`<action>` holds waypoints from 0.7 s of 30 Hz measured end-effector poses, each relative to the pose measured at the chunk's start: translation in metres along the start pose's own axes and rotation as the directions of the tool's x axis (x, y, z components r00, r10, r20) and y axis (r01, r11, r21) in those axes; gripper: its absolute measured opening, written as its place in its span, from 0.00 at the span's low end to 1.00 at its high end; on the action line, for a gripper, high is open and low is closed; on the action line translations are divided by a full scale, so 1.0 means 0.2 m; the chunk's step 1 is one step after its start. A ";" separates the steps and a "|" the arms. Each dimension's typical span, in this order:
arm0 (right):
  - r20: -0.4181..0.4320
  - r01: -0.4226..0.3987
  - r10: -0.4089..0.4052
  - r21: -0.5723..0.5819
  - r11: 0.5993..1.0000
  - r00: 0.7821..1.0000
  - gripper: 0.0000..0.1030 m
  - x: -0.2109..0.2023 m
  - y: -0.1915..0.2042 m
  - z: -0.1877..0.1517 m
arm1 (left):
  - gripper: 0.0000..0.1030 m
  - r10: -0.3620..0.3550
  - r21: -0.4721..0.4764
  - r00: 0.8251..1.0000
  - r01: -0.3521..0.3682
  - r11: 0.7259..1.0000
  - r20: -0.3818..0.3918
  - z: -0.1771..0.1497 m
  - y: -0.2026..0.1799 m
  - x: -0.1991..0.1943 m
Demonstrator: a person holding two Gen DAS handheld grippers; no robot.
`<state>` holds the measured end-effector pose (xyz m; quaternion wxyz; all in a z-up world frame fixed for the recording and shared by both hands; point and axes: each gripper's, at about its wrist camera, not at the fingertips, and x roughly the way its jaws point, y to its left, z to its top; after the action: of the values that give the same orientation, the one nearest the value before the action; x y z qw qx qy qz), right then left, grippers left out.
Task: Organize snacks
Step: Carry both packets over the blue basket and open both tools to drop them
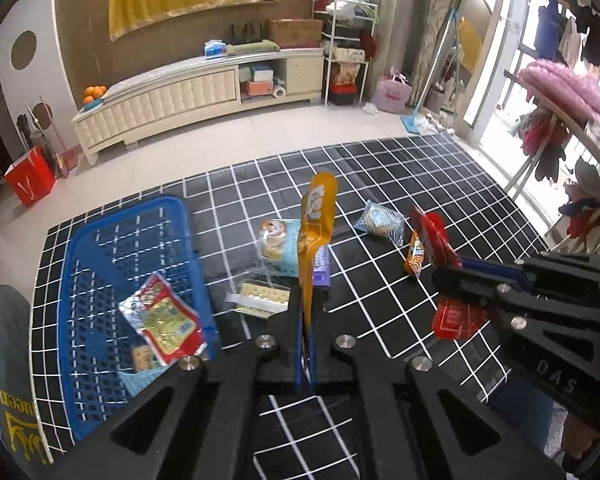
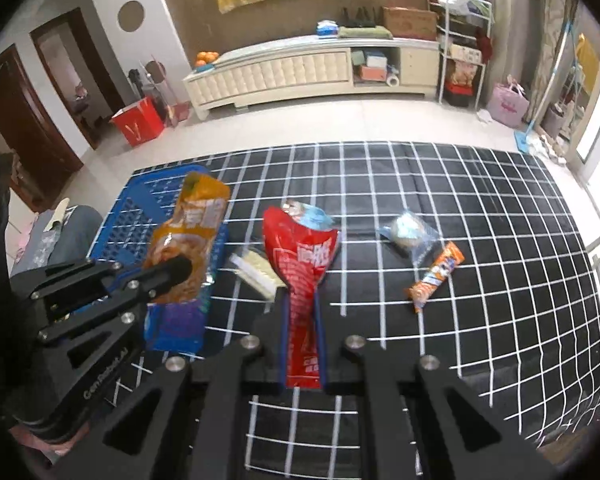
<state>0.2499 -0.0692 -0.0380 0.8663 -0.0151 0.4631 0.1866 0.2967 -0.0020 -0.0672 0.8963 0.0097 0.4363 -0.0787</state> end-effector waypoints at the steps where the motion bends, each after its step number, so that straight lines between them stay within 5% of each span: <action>1: 0.001 -0.005 0.005 -0.003 1.000 1.000 0.14 -0.01 0.02 0.00 | 0.01 0.002 -0.002 1.000 -0.002 1.000 0.004 -0.01 0.01 -0.03; 21: -0.050 -0.122 0.117 -0.103 0.987 0.992 0.14 0.23 0.58 0.10 | 0.01 0.010 -0.139 0.998 -0.019 0.990 -0.069 -0.16 0.67 -0.13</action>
<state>0.2504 0.0567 -0.0475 0.8411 -0.0374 0.4716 0.2621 0.2763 0.1360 -0.0727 0.8800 -0.0472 0.4708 -0.0411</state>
